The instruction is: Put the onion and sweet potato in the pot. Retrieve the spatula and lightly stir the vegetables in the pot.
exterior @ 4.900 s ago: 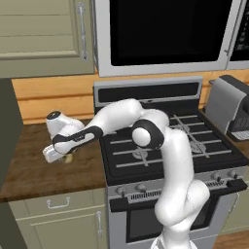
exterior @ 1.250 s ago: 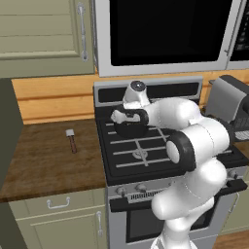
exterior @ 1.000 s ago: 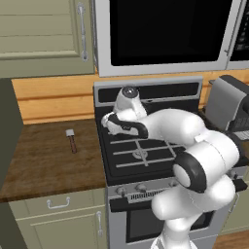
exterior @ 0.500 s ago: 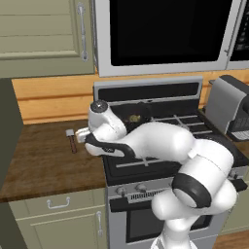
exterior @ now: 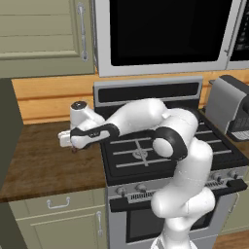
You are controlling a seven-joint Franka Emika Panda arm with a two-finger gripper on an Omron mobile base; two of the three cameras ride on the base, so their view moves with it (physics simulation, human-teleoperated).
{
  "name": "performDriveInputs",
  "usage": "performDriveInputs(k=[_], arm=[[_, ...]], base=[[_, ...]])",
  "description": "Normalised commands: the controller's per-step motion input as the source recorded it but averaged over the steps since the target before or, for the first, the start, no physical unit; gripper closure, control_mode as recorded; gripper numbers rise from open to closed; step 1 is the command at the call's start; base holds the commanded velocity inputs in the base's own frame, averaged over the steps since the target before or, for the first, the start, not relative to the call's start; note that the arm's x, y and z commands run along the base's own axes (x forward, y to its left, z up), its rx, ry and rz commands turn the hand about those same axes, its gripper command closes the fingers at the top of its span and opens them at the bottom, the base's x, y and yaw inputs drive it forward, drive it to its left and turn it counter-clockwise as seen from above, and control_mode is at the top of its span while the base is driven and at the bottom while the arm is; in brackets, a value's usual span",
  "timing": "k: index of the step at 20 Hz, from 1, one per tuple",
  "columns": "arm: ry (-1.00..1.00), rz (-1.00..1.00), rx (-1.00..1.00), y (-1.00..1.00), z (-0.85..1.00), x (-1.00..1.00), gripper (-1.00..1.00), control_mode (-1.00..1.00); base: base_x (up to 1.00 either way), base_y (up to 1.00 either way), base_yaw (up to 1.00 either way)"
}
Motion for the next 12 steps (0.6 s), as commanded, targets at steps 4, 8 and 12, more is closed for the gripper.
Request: performDriveInputs(k=[4,8,12], arm=[[0.05,-0.04,0.00,0.20,-0.38,0.68,-1.00,-1.00],[0.06,-0.01,0.00,0.31,-0.40,0.49,-1.00,-1.00],[0.08,0.00,0.00,0.15,-0.53,0.43,-1.00,-1.00]], base=[[0.00,0.00,0.00],[0.00,0.00,0.00],[0.00,0.00,0.00]])
